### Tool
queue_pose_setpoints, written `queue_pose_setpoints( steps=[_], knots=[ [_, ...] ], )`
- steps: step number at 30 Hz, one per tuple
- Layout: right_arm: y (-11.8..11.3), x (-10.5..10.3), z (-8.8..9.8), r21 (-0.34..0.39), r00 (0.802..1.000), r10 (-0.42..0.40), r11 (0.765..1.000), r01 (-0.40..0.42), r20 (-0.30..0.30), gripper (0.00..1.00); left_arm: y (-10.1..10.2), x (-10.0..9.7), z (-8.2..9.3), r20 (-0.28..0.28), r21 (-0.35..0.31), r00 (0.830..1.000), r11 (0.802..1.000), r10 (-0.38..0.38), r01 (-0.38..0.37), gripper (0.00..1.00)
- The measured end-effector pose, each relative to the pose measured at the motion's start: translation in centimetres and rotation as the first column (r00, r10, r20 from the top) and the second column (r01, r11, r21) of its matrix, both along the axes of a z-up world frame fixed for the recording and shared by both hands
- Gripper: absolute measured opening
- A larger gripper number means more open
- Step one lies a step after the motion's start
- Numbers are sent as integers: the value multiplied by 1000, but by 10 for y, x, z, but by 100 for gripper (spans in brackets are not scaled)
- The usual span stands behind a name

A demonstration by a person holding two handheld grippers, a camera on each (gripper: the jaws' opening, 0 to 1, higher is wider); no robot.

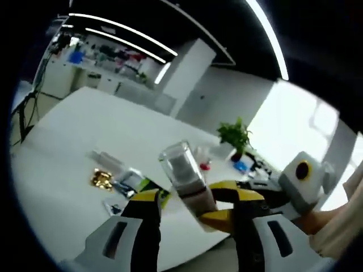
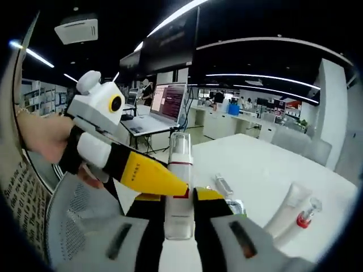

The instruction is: Arrange the skincare products in the storage area until every visible bottle or jar stands upright without overlapping.

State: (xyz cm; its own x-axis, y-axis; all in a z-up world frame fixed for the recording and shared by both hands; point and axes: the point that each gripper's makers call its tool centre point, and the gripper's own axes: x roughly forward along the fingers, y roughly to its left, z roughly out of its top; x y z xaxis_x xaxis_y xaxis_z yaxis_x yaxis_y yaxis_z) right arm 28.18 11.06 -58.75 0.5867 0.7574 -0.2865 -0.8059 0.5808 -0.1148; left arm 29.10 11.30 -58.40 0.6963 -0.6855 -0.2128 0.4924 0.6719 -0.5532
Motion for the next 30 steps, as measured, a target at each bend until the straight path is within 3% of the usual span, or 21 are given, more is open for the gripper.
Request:
queue_pose_setpoints(
  steps=[4, 11, 17, 21, 24, 26, 30],
  knots=[
    [-3, -3, 1, -8, 1000, -12, 1000, 12, 12, 18, -8, -3, 1, -3, -29, 1000, 999, -24, 24, 24],
    [-14, -5, 1, -40, 999, -32, 999, 33, 30, 18, -16, -3, -2, -13, -31, 999, 999, -44, 44, 22],
    [-21, -11, 3, -32, 1000, -6, 999, 6, 9, 19, -22, -7, 0, -34, -56, 997, 996, -71, 69, 19],
    [-26, -20, 1, -34, 998, 54, 998, -55, -20, 20, -24, -9, -1, -11, -3, 994, 994, -105, 105, 18],
    [-35, -26, 0, 21, 994, 82, 997, -81, -77, 18, -19, -7, 1, 14, 39, 993, 993, -116, 115, 18],
    [-43, -25, 2, 77, 992, 57, 996, -48, -111, 22, -17, -7, 3, 30, 73, 990, 988, -135, 133, 18],
    [-69, -14, 20, 262, 985, -8, 964, 54, -172, 27, -16, -8, 2, 77, 201, 976, 962, -206, 187, 17]
  ],
)
